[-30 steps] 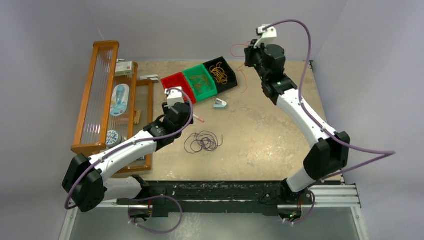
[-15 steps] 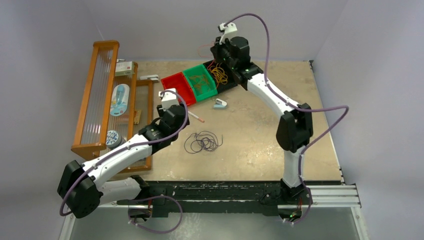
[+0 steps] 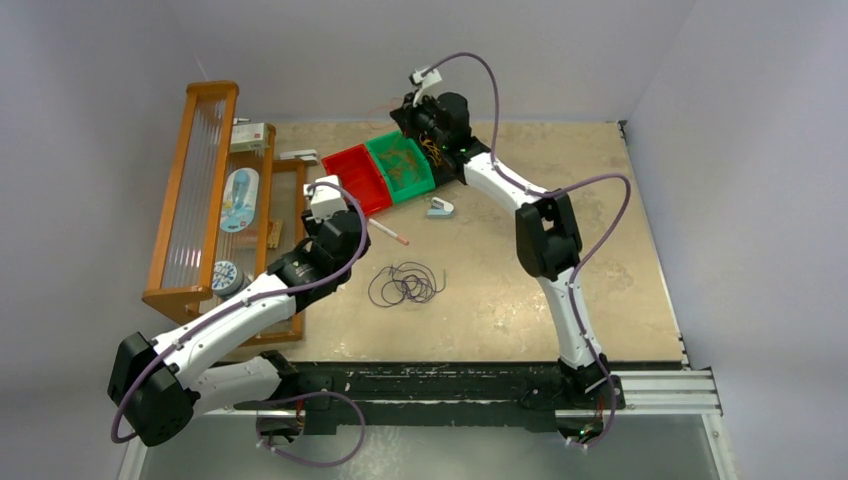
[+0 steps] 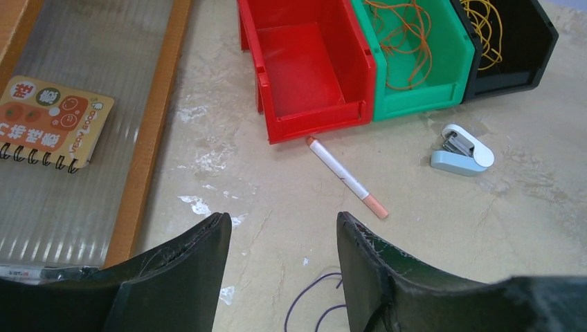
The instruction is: Untangle the cables
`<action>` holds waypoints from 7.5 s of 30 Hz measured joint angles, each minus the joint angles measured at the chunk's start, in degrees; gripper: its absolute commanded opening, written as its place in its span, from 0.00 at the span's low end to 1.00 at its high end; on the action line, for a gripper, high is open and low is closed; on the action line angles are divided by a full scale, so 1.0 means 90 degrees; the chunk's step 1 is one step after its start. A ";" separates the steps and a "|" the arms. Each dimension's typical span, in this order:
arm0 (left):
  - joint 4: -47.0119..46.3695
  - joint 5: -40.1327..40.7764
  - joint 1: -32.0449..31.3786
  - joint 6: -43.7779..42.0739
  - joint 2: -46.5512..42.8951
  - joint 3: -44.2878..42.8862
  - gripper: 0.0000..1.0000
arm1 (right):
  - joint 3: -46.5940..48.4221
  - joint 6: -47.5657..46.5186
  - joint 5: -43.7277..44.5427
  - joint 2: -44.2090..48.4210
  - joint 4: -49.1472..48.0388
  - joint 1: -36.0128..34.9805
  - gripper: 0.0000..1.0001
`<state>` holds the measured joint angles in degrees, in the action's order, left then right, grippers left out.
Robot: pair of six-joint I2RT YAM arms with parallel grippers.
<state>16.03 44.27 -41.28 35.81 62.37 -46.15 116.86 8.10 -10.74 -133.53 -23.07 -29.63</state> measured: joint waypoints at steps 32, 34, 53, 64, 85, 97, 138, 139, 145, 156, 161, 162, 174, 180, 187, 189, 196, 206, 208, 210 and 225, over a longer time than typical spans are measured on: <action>0.0000 0.0124 0.0000 0.0017 -0.0022 0.0012 0.57 | 0.0318 -0.1399 0.0913 -0.0850 0.1559 -0.0374 0.00; 0.0000 0.0124 0.0002 0.0017 -0.0022 0.0012 0.57 | 0.0459 -0.1460 0.0913 -0.1008 0.1603 -0.0408 0.00; 0.0000 0.0109 0.0002 0.0017 0.0000 0.0012 0.63 | 0.1049 -0.1513 0.0920 -0.1787 0.1938 -0.0457 0.22; 0.0000 0.0107 0.0002 0.0015 0.0002 0.0012 0.66 | -0.0049 -0.1282 0.1173 -0.0250 0.1372 -0.0457 0.61; -0.0189 -0.1110 0.0002 -0.0221 0.0828 0.0005 0.66 | -0.4017 -0.0257 0.1579 0.3470 0.1222 -0.0357 0.63; 0.0146 -0.2671 0.0002 0.0236 0.1615 -0.0070 0.50 | -0.6470 0.1066 0.1192 0.5020 0.1440 -0.0277 0.57; -0.0044 -0.3232 0.0002 0.0056 0.2973 -0.0532 0.00 | -0.7002 0.1358 0.0942 0.5175 0.1336 -0.0279 0.61; -0.0012 -0.3198 0.0002 0.0000 0.2965 -0.0619 0.00 | -0.7104 0.1362 0.0942 0.5277 0.1260 -0.0279 0.62; 0.0221 -0.3087 0.0002 -0.0452 0.2458 -0.1022 0.00 | -0.8072 0.1401 0.0733 0.5972 0.0236 -0.0279 0.70; 0.0478 -0.3113 0.0002 -0.1341 0.1588 -0.2268 0.00 | -0.9391 0.1224 -0.0508 0.6346 -0.2431 -0.0277 0.79; 0.0527 -0.3206 0.0002 -0.1460 0.1583 -0.2533 0.00 | -0.9454 0.0969 -0.1115 0.6343 -0.3543 -0.0279 0.79; 0.0534 -0.3235 0.0002 -0.1467 0.1583 -0.2552 0.00 | -0.9437 0.0925 -0.1197 0.6324 -0.3699 -0.0279 0.78; 0.0542 -0.3640 0.0002 -0.1564 0.1695 -0.2671 0.00 | -0.8366 0.0629 -0.2013 0.5015 -0.4175 -0.0401 0.70; 0.0561 -0.3789 0.0002 -0.1566 0.1749 -0.2732 0.00 | -0.8136 0.0627 -0.2038 0.4568 -0.4187 -0.0578 0.44; 0.0750 -0.3606 0.0002 -0.1647 0.1722 -0.3276 0.00 | -0.8148 0.1161 -0.0782 0.4291 -0.3704 -0.0610 0.33; 0.0908 -0.3410 0.0007 -0.1729 0.1685 -0.3534 0.00 | -0.8233 0.1338 -0.0338 0.4282 -0.3580 -0.0607 0.33; 0.1265 -0.2793 0.0214 -0.1950 0.1348 -0.4163 0.00 | -0.8641 0.1698 0.0617 0.4282 -0.3225 -0.0605 0.31; 0.1440 -0.2460 0.0299 -0.2249 0.1333 -0.5073 0.00 | -0.8752 0.1865 0.1071 0.3876 -0.3087 -0.0551 0.25; 0.1472 -0.2370 0.0301 -0.2295 0.1384 -0.5343 0.00 | -0.8794 0.1894 0.1086 0.3757 -0.3089 -0.0534 0.25; 0.1494 -0.2290 0.0304 -0.2341 0.1455 -0.5591 0.00 | -0.8847 0.1938 0.1083 0.3665 -0.3101 -0.0532 0.25; 0.1700 -0.1452 0.0729 -0.2856 0.2574 -0.6637 0.00 | -0.9253 0.1661 0.0733 0.4690 -0.3062 -0.0522 0.38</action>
<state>31.33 31.20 -34.72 10.11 85.54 -105.89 33.58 23.05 -4.14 -91.33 -50.63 -34.33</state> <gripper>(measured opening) 0.010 0.366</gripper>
